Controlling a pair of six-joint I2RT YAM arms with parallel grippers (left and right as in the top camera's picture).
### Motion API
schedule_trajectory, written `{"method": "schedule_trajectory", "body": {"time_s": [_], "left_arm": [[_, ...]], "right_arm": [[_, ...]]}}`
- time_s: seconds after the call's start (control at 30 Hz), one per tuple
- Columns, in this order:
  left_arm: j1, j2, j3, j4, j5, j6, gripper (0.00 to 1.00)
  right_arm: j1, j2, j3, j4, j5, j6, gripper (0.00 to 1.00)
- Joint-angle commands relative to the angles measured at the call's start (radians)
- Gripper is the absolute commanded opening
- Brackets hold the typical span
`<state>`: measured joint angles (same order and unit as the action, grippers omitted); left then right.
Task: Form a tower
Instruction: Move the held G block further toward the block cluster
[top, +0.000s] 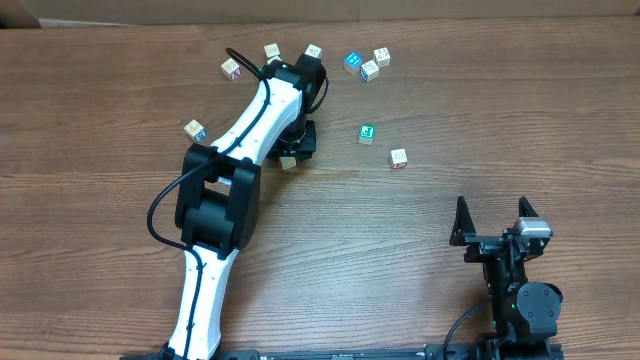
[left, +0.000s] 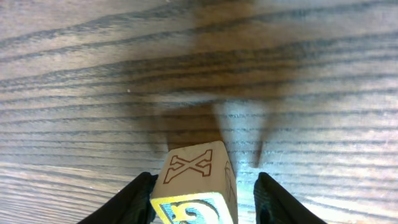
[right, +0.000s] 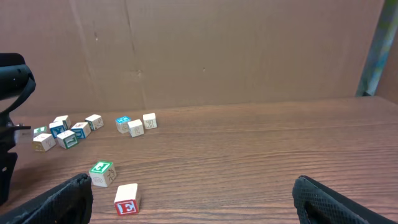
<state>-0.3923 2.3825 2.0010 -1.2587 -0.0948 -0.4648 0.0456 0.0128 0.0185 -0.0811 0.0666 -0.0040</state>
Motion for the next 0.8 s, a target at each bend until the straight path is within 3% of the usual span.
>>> {"method": "schedule_trajectory", "body": {"time_s": [0.0,0.3,0.77], "left_arm": [[0.001,-0.037,-0.003,0.007,-0.013,-0.073,0.42],[0.001,-0.037,-0.003,0.006,-0.013,-0.002,0.27],[0.049,-0.037,-0.003,-0.013,-0.019,0.054,0.27]], "right_arm": [[-0.007,-0.010,-0.011,0.004,-0.001,-0.005,1.00],[-0.007,-0.010,-0.011,0.004,-0.001,-0.005,1.00],[-0.007,-0.010,-0.011,0.004,-0.001,-0.005,1.00]]}}
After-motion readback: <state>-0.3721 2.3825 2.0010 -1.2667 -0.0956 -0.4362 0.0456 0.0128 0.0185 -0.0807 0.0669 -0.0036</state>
